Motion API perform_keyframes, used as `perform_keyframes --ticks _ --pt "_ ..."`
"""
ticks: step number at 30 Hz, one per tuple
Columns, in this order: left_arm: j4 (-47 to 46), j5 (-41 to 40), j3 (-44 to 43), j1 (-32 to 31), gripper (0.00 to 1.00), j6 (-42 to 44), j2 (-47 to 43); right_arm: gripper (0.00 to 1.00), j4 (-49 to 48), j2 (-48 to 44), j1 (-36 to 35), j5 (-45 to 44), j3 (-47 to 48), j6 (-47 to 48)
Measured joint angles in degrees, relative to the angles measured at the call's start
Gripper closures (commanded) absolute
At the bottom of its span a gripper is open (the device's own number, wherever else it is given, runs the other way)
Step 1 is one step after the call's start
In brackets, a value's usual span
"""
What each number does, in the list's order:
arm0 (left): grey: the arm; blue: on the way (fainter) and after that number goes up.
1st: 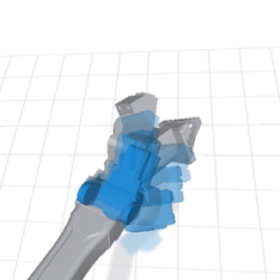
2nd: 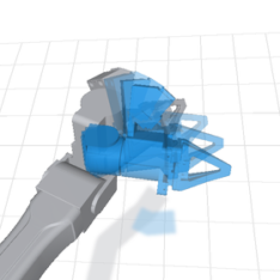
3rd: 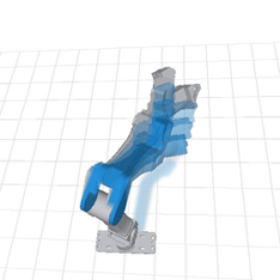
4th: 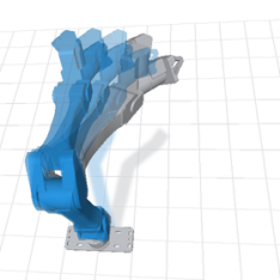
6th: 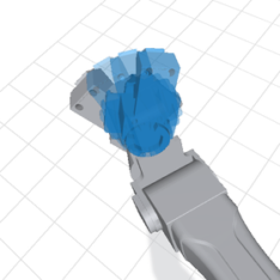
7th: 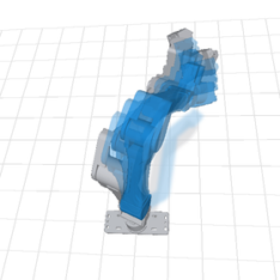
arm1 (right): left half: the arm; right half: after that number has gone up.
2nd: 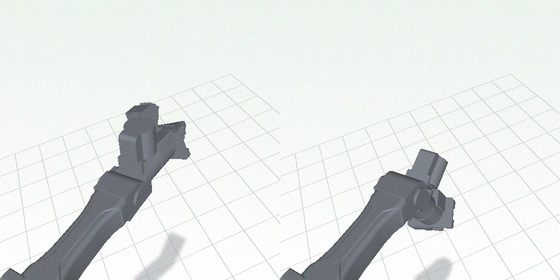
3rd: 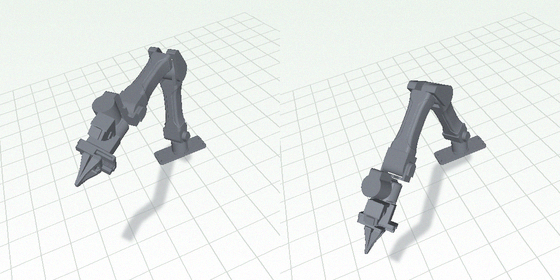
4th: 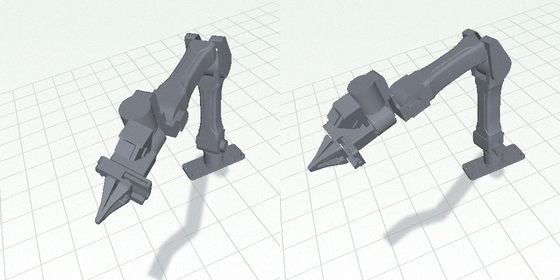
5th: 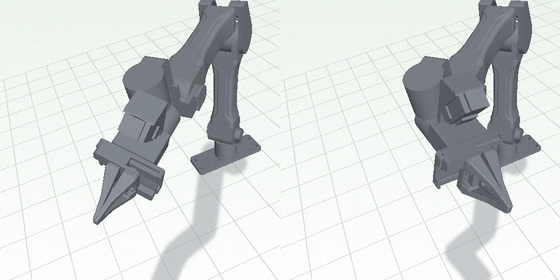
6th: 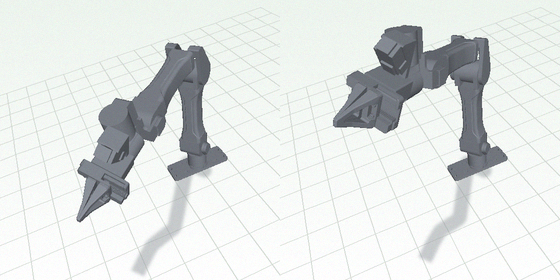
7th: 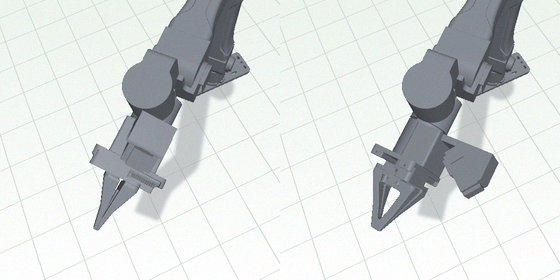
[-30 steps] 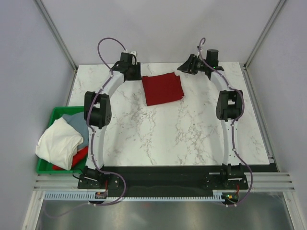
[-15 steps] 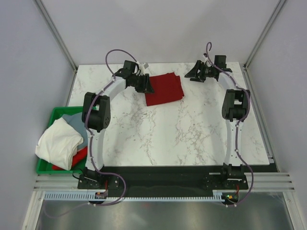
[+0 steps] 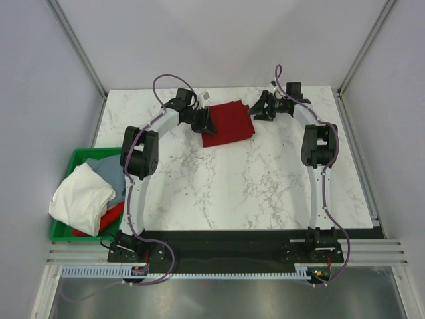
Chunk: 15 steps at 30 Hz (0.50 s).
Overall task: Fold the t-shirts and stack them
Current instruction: Neatly place the folded tshirt to the corner
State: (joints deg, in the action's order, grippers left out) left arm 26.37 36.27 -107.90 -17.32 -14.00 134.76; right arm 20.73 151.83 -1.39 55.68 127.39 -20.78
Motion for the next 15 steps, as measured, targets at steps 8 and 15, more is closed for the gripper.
perform_keyframes --ticks 8,15 --pt "-0.3 -0.1 -0.6 0.0 0.59 -0.3 0.0 0.28 -1.1 0.8 -2.0 1.7 -0.3 -1.2" --pt "-0.3 -0.2 -0.6 0.1 0.59 -0.3 0.0 0.78 -1.0 1.0 -4.1 0.7 -1.6 -1.5"
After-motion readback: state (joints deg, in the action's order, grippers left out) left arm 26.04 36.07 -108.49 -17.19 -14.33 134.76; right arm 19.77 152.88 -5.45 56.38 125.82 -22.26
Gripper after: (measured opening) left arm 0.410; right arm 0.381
